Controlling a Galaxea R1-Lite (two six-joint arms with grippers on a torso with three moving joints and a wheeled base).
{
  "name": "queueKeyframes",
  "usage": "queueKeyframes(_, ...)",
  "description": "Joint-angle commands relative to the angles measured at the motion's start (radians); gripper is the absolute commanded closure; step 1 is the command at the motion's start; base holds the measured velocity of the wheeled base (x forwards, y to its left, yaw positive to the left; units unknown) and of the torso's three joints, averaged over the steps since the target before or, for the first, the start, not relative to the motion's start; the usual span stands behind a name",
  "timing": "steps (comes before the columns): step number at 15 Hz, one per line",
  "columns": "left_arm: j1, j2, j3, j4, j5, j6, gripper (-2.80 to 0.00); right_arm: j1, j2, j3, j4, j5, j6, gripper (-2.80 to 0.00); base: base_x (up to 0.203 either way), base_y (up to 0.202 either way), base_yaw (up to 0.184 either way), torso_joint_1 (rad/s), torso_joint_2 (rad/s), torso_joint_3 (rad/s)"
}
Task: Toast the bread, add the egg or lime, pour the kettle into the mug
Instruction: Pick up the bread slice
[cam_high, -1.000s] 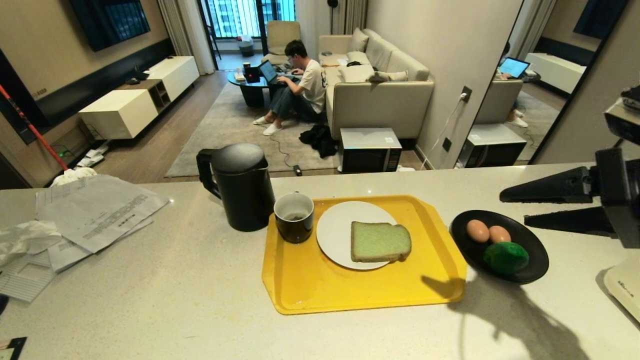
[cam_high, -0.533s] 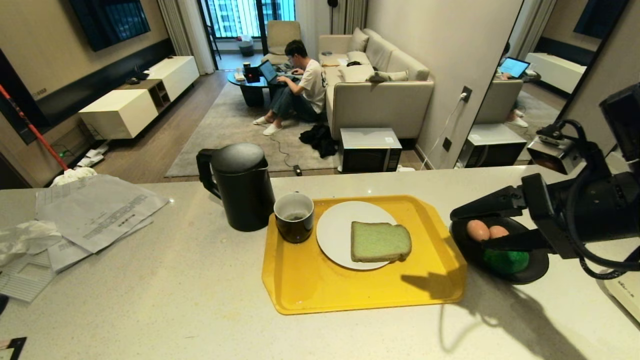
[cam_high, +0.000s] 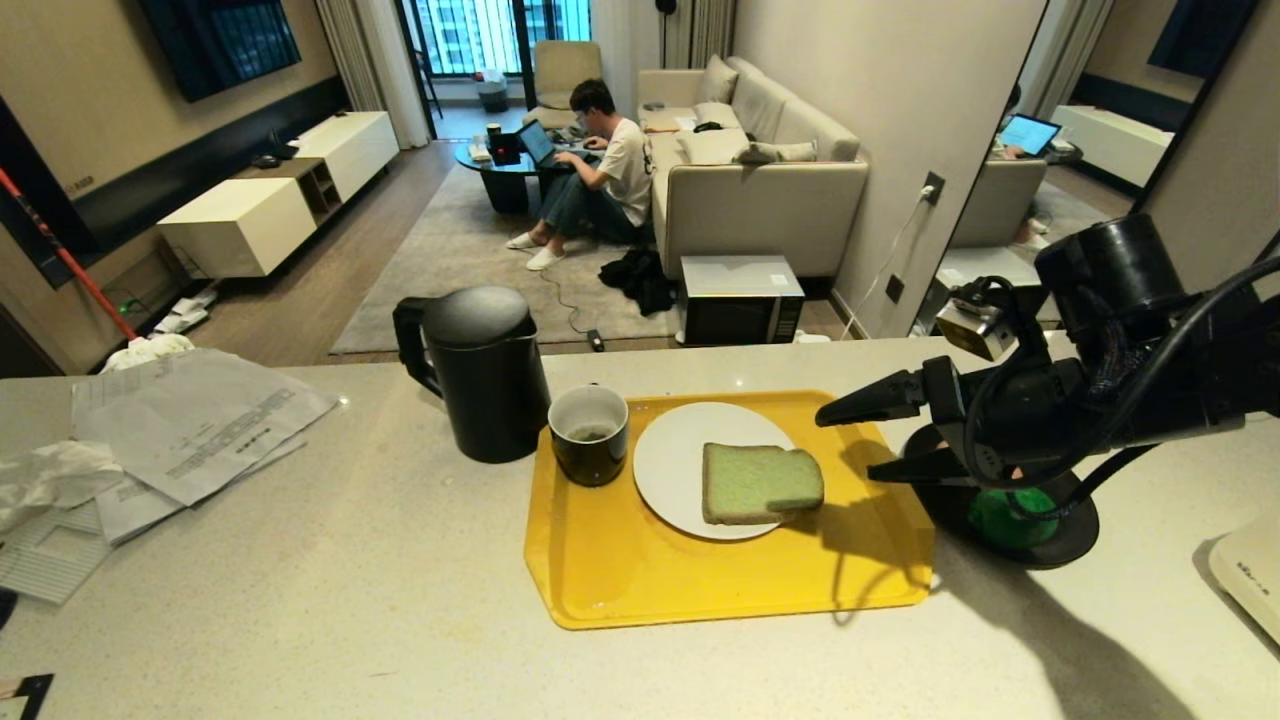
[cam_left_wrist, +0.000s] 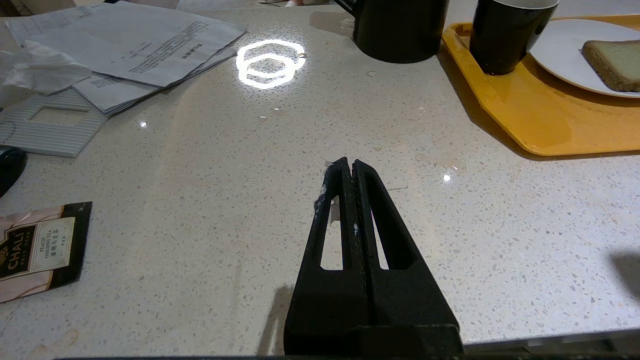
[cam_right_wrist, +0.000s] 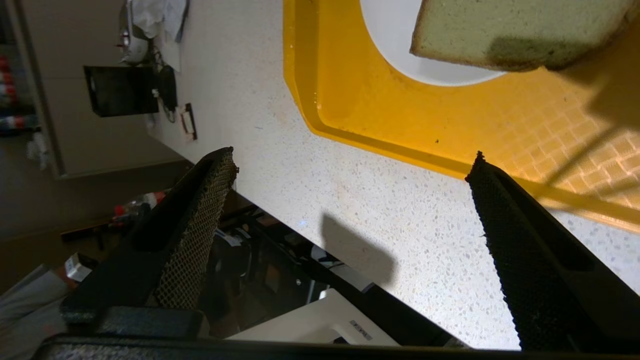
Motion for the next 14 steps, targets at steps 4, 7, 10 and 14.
queueKeyframes(4, 0.001, 0.0, 0.0, 0.0, 0.0, -0.001, 0.0, -0.08, 0.115, 0.037, -0.012, 0.045, -0.148, -2.8, 0.0, 0.0, 0.0, 0.0, 0.0, 0.0)
queueKeyframes(7, 0.001, 0.0, 0.0, 0.0, 0.0, -0.001, 0.0, -0.092, 0.158, 0.048, -0.015, 0.063, -0.175, -2.8, 0.0, 0.0, 0.0, 0.0, 0.0, 0.0)
queueKeyframes(10, 0.001, 0.0, 0.0, -0.001, 0.0, -0.001, 0.0, -0.096, 0.205, 0.043, -0.016, 0.095, -0.183, -2.8, 0.0, 0.0, 0.0, 0.0, 0.0, 0.0)
queueKeyframes(14, 0.001, 0.0, 0.0, -0.001, 0.0, -0.001, 0.0, -0.094, 0.26, 0.033, -0.066, 0.108, -0.171, -2.8, 0.0, 0.0, 0.0, 0.0, 0.0, 0.0)
